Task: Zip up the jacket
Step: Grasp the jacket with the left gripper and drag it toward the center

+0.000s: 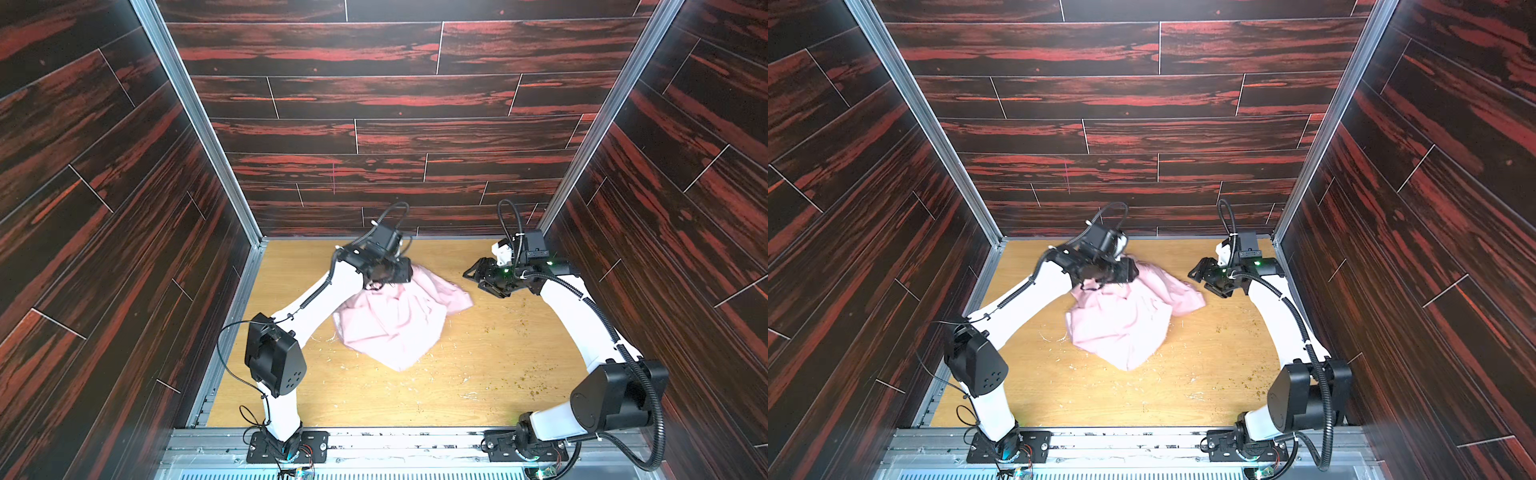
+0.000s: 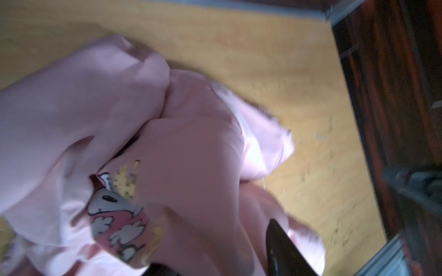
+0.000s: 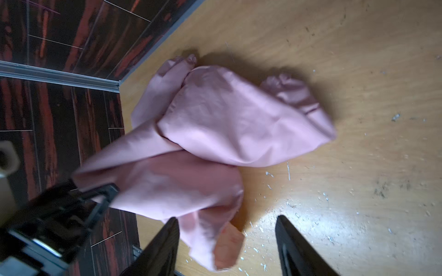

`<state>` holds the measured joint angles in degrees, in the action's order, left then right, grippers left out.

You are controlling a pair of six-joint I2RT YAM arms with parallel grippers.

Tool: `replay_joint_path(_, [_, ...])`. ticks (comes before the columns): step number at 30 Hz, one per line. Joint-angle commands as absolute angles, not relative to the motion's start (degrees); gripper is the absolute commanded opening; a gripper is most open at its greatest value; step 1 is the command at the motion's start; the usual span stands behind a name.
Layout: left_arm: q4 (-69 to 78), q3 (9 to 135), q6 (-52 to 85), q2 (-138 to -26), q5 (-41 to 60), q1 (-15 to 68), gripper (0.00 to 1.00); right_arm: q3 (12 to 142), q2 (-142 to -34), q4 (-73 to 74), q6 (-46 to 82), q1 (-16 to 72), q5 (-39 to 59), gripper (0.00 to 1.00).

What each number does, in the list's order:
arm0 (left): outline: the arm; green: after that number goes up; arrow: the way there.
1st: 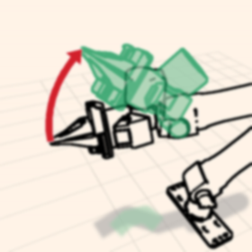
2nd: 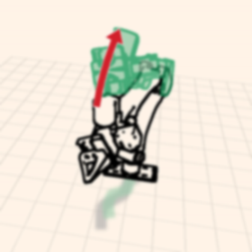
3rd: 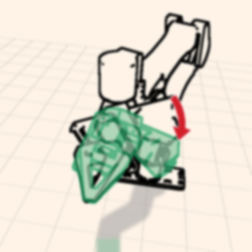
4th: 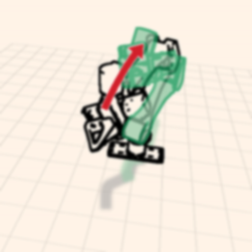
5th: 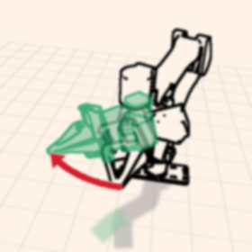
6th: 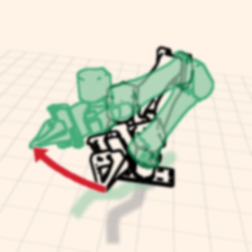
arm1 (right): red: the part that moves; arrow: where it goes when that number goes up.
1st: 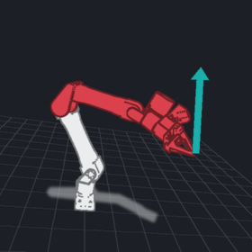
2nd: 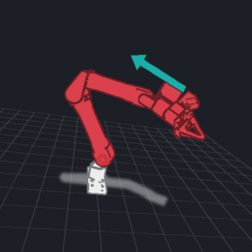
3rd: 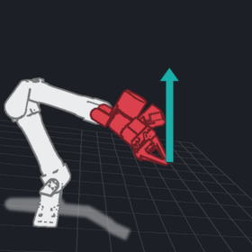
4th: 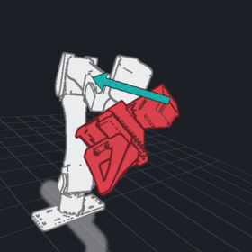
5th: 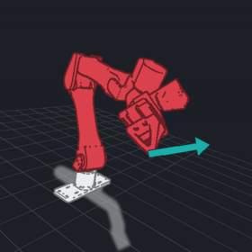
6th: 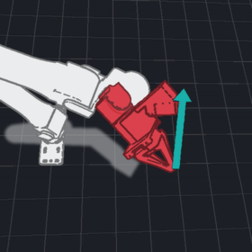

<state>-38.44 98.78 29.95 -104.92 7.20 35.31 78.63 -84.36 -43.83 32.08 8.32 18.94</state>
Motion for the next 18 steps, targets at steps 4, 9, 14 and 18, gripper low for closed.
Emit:
replay_joint_path(4, [-35.56,89.09,32.92,-91.45,-0.06,34.23,0.58,78.32,-78.55,-47.03,30.97,9.27,17.70,0.68])
replay_joint_path(9, [-36.37,83.03,33.04,-83.95,-3.43,31.36,0.65,80.21,-78.59,-48.68,30.29,12.37,15.00,0.68])
replay_joint_path(14, [-36.73,78.19,33.80,-81.11,-2.73,26.37,0.91,83.63,-81.96,-49.36,29.89,18.34,13.19,0.71])
replay_joint_path(18, [-37.33,76.40,34.54,-84.34,-1.47,21.42,0.92,87.98,-87.20,-50.35,29.62,24.00,11.92,0.72])
